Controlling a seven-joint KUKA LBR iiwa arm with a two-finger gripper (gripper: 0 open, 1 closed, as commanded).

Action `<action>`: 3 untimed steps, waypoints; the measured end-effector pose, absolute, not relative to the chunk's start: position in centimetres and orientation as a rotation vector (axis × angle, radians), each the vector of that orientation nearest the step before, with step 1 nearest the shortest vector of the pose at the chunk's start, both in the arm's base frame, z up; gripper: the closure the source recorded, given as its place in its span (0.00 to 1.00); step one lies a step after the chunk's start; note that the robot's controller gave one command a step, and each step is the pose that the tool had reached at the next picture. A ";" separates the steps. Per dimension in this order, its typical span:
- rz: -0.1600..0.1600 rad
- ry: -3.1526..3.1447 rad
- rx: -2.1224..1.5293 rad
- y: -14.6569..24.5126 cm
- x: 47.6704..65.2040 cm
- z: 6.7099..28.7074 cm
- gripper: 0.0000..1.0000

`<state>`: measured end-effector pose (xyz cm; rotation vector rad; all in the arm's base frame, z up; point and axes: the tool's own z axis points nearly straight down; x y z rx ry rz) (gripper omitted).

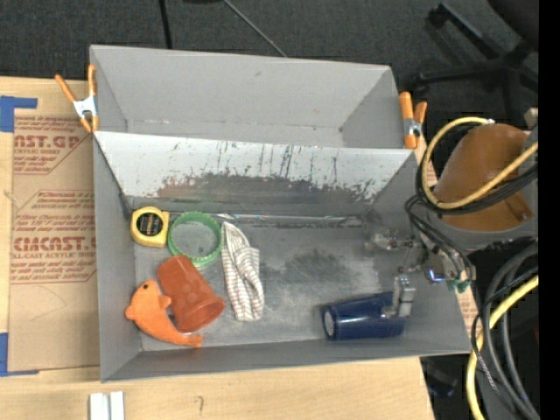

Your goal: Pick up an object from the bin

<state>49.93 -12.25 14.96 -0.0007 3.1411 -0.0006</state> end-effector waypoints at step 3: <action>-0.002 3.094 -0.487 -8.2 48.3 7.1 1.00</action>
Offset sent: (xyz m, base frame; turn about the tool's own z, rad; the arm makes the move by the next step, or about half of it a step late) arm -0.0163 0.0060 -0.0796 -0.1909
